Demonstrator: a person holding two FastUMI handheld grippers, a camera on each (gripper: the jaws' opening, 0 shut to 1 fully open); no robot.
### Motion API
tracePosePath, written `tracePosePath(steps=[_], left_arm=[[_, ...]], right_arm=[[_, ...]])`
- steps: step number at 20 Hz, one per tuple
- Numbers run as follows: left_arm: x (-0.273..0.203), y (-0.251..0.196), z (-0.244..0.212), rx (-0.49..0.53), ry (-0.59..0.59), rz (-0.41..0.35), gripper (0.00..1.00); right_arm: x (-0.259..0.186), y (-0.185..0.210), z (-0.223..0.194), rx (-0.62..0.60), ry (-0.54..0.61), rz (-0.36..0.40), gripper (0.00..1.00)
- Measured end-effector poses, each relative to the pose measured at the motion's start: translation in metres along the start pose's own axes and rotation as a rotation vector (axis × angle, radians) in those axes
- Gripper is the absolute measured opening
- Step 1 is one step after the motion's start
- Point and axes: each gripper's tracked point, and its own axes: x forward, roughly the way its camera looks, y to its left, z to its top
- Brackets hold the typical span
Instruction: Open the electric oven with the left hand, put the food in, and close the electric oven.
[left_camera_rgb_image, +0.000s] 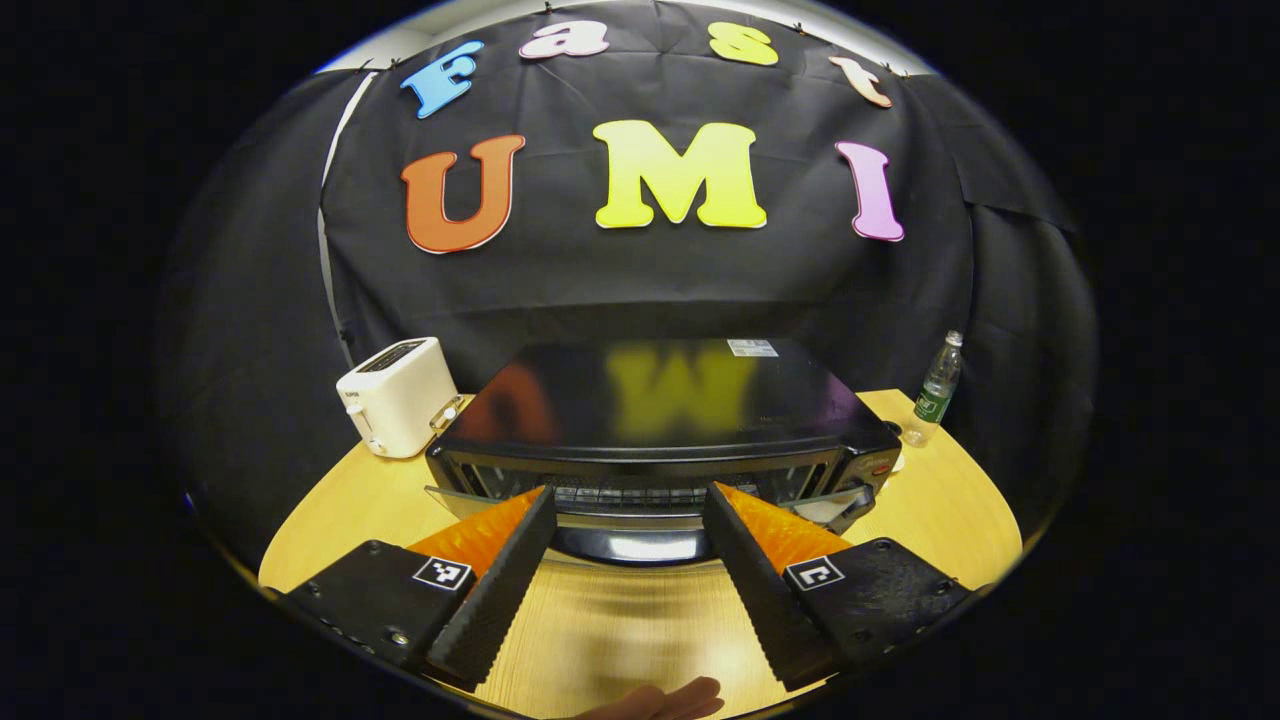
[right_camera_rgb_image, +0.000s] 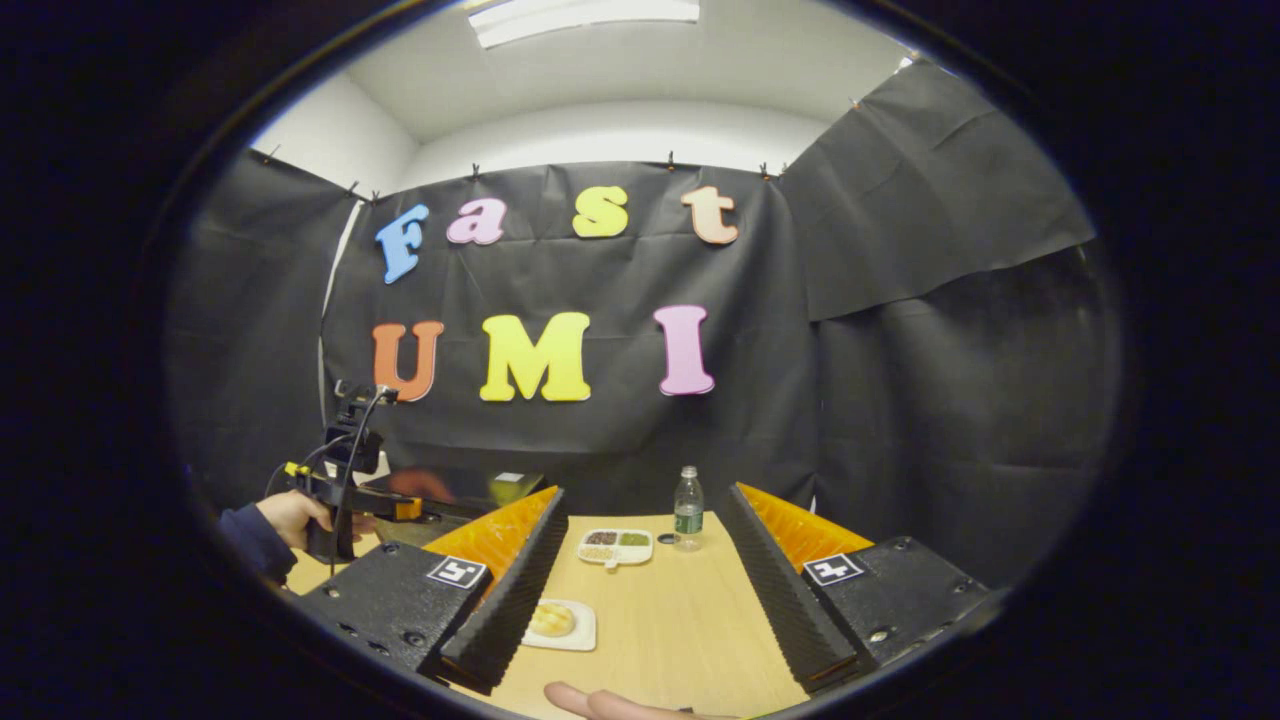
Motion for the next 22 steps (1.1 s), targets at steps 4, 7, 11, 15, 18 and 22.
tracePosePath(steps=[4,7,11,15,18,22], left_arm=[[-0.016,-0.001,-0.017,0.004,0.002,0.0,0.99],[-0.028,-0.001,-0.031,0.014,0.006,0.009,0.96],[-0.041,-0.003,-0.052,0.015,0.01,0.008,0.96],[-0.05,-0.003,-0.072,0.004,-0.003,-0.001,0.96],[-0.054,-0.003,-0.087,-0.01,-0.015,-0.006,0.96],[-0.053,0.001,-0.103,-0.04,-0.042,-0.017,0.97]], right_arm=[[-0.007,0.001,-0.008,-0.003,-0.005,-0.009,0.97],[-0.012,0.006,-0.016,0.011,0.014,0.006,0.97],[-0.015,0.006,-0.02,0.011,0.019,-0.002,0.96],[-0.014,0.011,-0.032,0.013,0.036,0.008,0.96],[-0.011,0.015,-0.044,0.016,0.063,0.011,0.96],[-0.01,0.021,-0.053,0.016,0.079,0.015,0.96]])
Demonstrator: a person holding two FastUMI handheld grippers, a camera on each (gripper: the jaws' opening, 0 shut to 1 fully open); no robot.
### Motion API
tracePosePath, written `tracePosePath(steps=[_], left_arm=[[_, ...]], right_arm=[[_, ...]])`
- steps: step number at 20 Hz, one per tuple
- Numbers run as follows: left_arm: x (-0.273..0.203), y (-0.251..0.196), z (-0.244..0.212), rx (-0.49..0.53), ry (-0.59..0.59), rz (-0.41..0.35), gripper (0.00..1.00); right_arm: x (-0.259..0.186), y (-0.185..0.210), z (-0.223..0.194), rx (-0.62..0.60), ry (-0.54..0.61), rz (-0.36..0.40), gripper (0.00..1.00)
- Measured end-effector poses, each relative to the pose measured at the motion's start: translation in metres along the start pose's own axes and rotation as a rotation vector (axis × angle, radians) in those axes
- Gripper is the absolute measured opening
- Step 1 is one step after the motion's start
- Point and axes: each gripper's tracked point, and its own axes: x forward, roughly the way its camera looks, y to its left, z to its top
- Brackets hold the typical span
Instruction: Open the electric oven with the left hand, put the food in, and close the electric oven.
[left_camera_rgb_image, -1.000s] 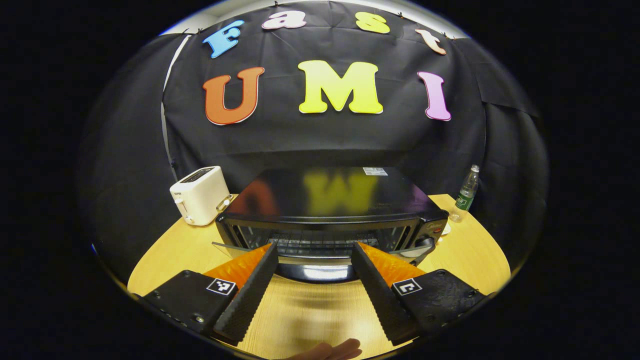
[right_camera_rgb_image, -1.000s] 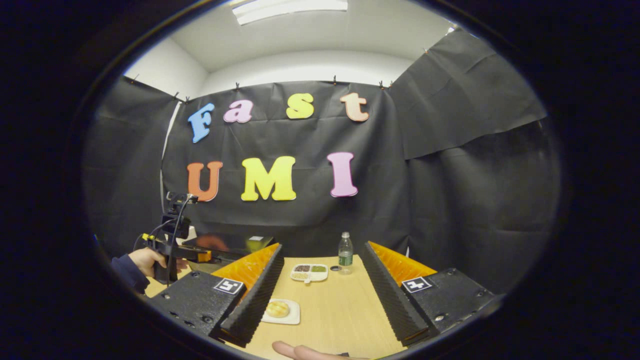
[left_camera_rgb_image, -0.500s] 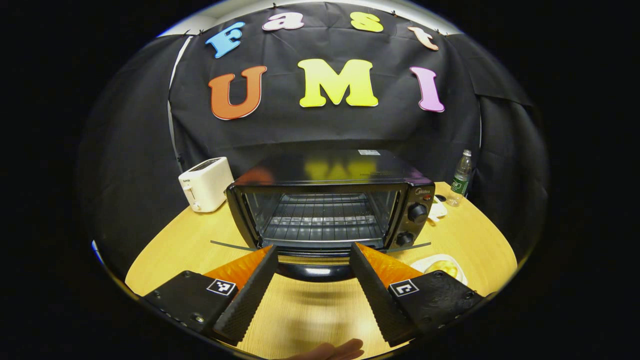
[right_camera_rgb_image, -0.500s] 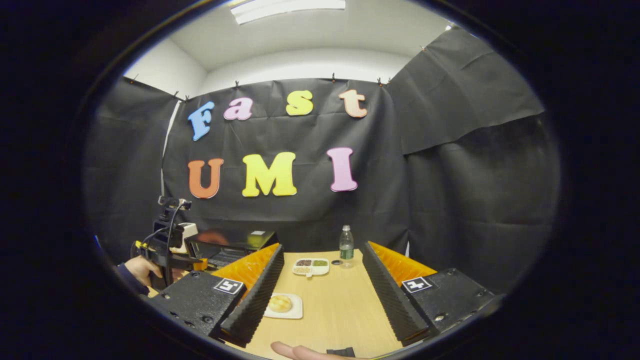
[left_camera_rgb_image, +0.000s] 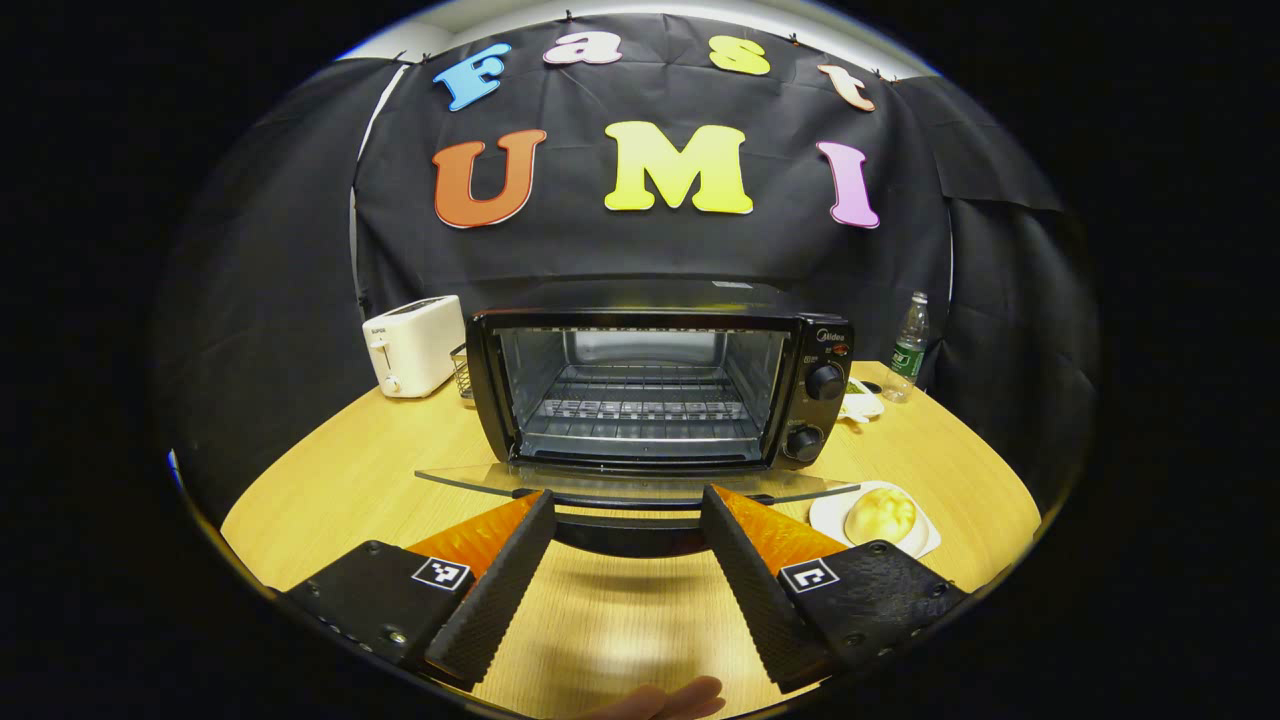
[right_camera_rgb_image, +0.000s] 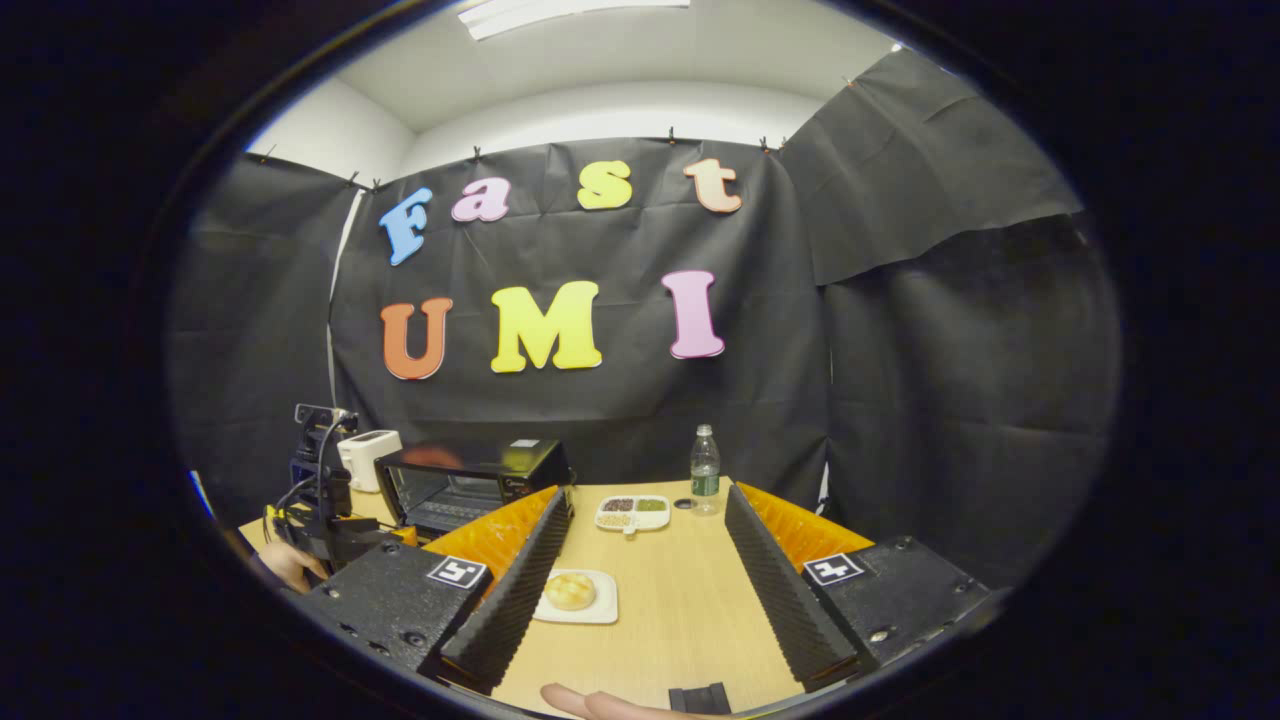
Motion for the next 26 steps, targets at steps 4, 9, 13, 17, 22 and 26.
tracePosePath(steps=[4,9,13,17,22,26], left_arm=[[-0.001,0.004,-0.016,-0.034,-0.026,-0.015,0.9],[0.0,0.002,-0.034,-0.031,-0.029,-0.035,0.99],[-0.001,0.001,-0.05,-0.022,-0.025,-0.05,0.87],[-0.003,0.0,-0.07,-0.007,0.011,-0.054,0.96],[-0.002,0.0,-0.079,0.019,0.033,-0.054,0.95],[-0.009,0.001,-0.072,-0.007,0.023,-0.063,0.96]], right_arm=[[0.003,0.005,-0.007,-0.016,0.004,0.004,0.96],[0.01,0.009,-0.024,-0.01,0.042,0.006,0.96],[0.016,0.014,-0.033,-0.012,0.054,0.001,0.96],[0.021,0.02,-0.046,-0.026,0.08,0.002,0.97],[0.027,0.024,-0.054,-0.012,0.097,-0.009,0.97],[0.036,0.03,-0.057,-0.012,0.09,-0.011,0.97]])
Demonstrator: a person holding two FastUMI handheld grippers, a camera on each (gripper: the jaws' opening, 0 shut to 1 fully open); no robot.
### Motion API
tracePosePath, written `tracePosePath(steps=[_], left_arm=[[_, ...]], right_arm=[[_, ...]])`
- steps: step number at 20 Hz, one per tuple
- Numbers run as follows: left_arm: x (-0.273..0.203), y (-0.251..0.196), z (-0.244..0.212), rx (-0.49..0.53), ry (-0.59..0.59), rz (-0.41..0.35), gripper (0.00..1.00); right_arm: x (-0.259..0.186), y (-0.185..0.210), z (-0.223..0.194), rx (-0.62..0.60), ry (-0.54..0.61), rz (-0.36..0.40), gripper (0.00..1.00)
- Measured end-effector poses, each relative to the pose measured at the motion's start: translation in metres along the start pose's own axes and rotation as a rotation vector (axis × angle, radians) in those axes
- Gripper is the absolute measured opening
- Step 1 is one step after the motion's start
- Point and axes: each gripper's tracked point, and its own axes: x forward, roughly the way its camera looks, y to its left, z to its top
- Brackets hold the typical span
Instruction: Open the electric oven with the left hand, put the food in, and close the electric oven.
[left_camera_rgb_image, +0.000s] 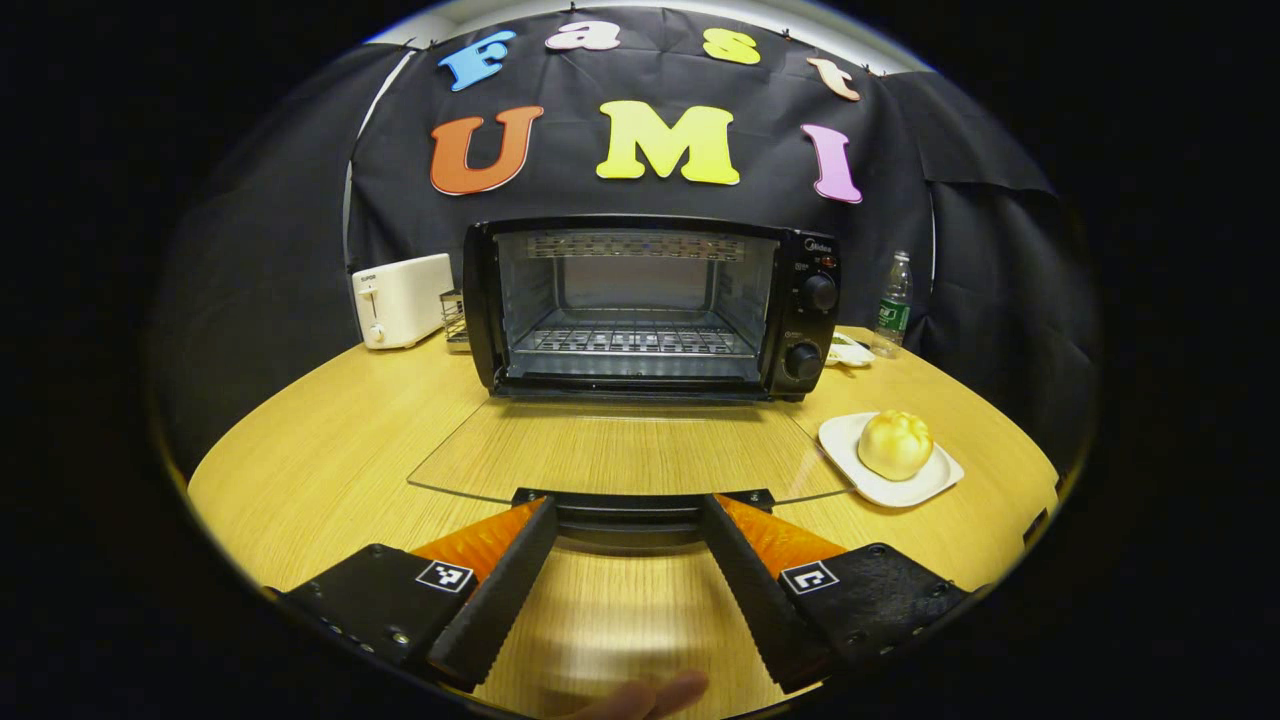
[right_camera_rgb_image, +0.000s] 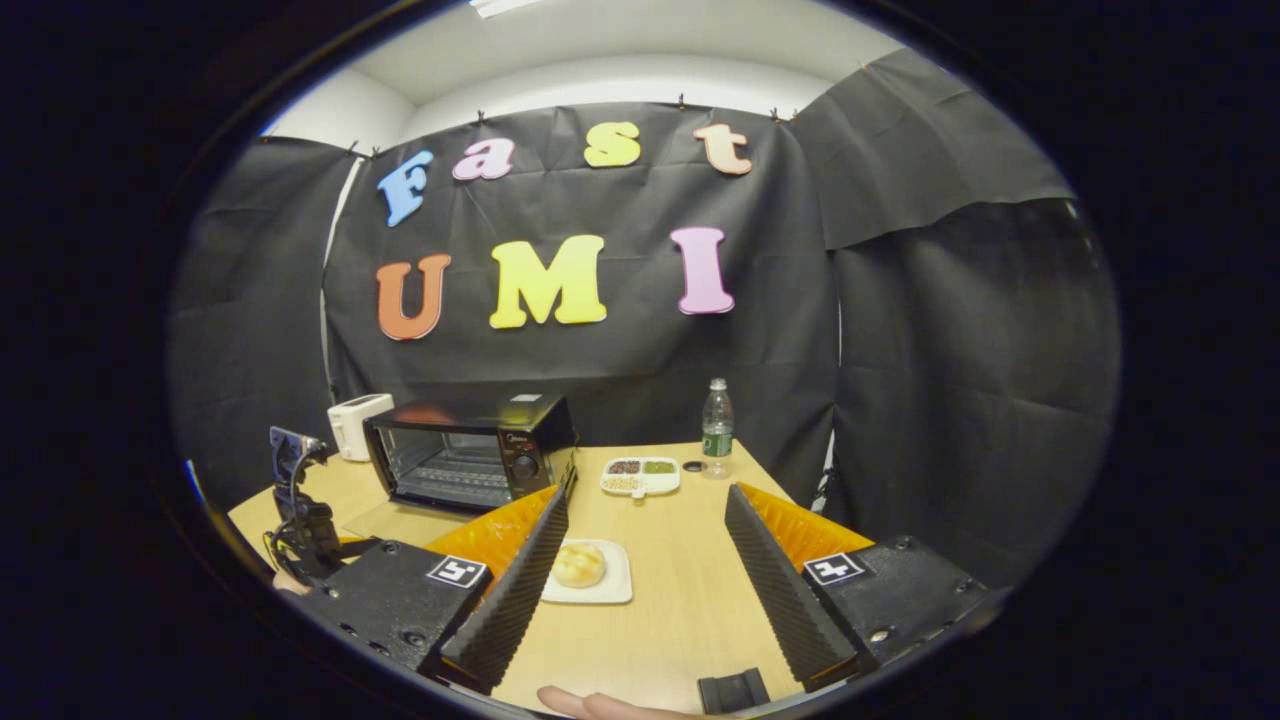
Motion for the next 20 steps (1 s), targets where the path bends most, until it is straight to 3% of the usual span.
tracePosePath(steps=[6,14,20], left_arm=[[-0.052,-0.001,0.066,-0.029,-0.113,-0.042,0.95],[-0.123,0.025,0.162,0.001,-0.291,0.038,0.94],[-0.162,0.038,0.224,0.006,-0.445,0.103,0.94]], right_arm=[[0.035,0.016,-0.012,-0.004,0.019,0.039,0.97],[0.075,0.021,-0.029,0.01,0.06,0.069,0.97],[0.13,0.031,-0.081,-0.007,0.209,0.075,0.97]])
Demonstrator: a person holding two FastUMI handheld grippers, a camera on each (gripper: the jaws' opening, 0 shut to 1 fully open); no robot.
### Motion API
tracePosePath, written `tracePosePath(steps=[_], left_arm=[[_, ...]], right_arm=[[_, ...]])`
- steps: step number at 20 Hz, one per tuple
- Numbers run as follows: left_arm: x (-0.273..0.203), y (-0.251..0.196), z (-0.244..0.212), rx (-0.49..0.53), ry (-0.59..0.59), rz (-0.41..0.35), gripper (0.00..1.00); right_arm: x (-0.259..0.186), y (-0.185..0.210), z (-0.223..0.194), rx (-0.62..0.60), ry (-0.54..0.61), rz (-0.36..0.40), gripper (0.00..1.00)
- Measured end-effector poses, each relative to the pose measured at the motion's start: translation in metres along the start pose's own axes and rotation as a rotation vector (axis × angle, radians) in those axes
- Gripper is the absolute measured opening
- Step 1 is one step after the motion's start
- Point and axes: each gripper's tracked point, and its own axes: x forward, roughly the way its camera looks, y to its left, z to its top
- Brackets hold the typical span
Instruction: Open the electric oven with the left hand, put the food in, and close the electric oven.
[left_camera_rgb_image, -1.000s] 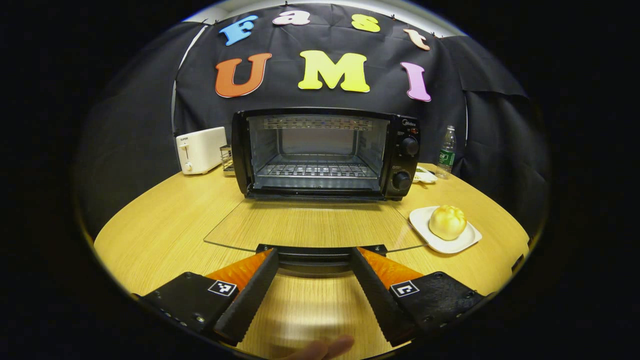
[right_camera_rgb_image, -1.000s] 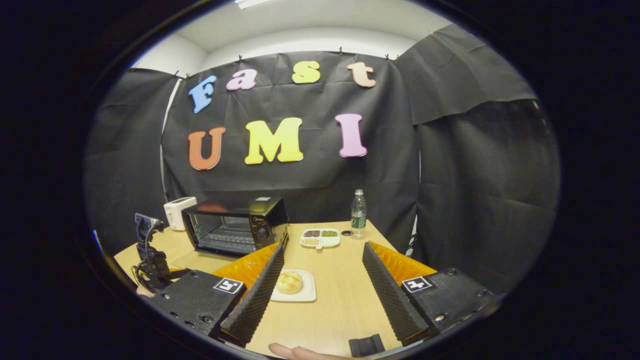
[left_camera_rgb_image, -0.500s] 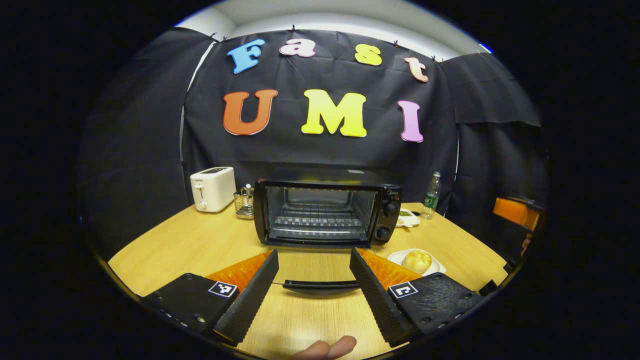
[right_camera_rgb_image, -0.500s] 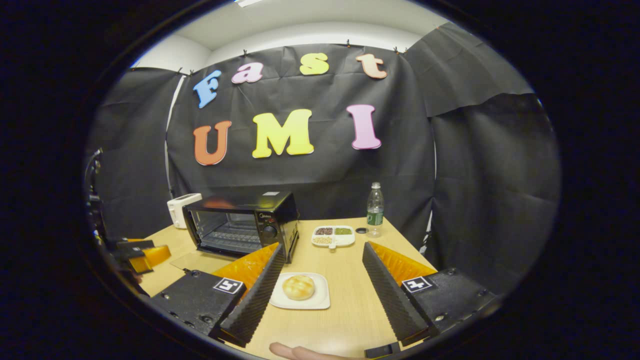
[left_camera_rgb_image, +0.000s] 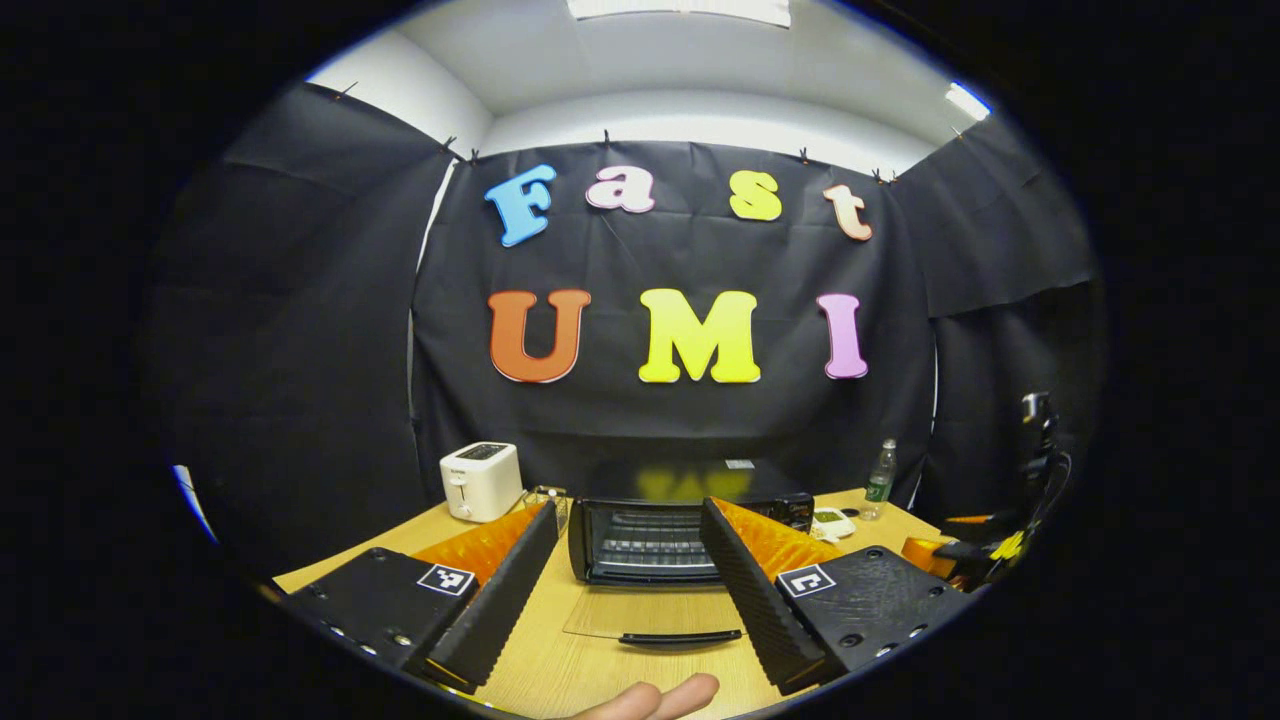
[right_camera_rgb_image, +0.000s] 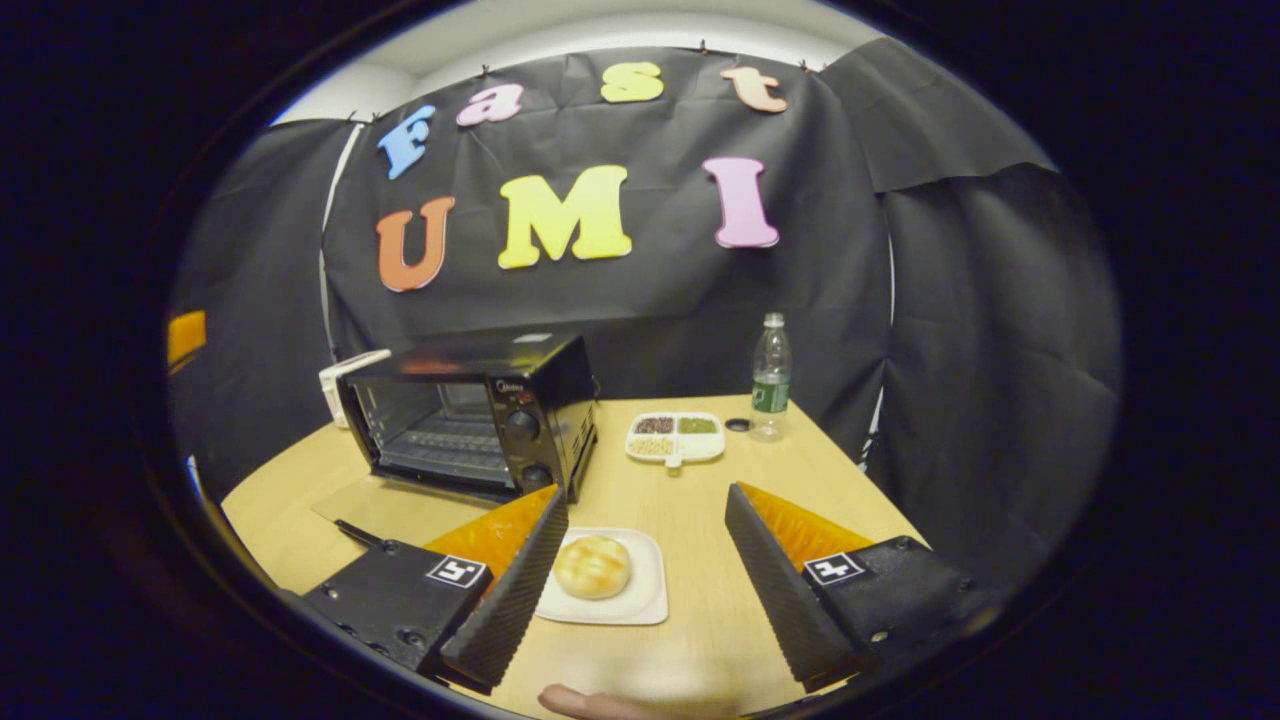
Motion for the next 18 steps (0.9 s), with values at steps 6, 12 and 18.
tracePosePath(steps=[6,12,18], left_arm=[[-0.001,0.011,0.006,0.005,0.019,0.03,0.84],[0.002,0.029,-0.01,0.016,0.037,0.039,1.0],[0.004,0.036,-0.026,-0.016,0.078,0.027,0.94]], right_arm=[[0.057,0.032,-0.052,-0.025,0.144,0.072,0.97],[0.074,0.053,-0.091,-0.073,0.249,0.064,0.97],[0.083,0.051,-0.114,-0.052,0.342,-0.013,0.97]])
